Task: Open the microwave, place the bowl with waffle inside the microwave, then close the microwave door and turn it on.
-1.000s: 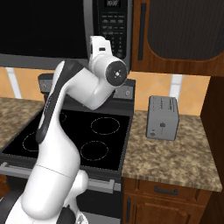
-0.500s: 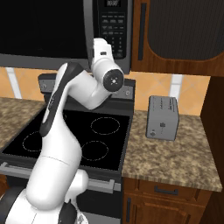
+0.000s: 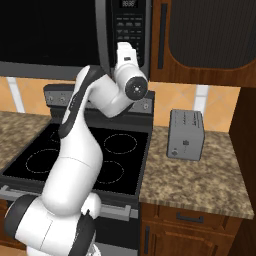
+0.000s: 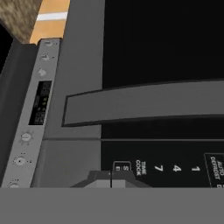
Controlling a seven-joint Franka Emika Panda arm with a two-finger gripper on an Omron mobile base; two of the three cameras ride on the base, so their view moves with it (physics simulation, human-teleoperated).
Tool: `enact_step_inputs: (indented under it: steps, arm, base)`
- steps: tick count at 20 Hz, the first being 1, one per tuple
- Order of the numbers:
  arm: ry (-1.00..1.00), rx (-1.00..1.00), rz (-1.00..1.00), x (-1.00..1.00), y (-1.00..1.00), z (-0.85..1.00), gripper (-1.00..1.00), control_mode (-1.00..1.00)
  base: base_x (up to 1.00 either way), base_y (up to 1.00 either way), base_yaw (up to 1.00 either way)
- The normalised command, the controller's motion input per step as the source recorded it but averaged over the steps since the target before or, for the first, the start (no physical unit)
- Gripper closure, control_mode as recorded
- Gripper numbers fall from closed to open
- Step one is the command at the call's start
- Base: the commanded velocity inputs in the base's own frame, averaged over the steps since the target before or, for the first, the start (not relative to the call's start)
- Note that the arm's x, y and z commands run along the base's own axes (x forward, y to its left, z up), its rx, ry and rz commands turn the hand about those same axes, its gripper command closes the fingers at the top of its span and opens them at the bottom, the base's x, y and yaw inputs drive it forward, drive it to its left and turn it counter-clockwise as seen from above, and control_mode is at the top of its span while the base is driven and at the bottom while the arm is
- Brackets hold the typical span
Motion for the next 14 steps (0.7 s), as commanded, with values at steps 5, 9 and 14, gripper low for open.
enact_step_inputs:
  steps: [5,9,14]
  arm:
    - [0.0,0.0,0.0,0.38,0.0,0.04,1.0,-1.0]
    - [0.0,0.0,0.0,0.62,0.0,0.0,1.0,-1.0]
    - [0.0,0.0,-0.03,0.59,-0.01,-0.12,1.0,-1.0]
  base:
    - [0.0,0.0,0.0]
    - [0.0,0.0,0.0]
    - [0.0,0.0,0.0]
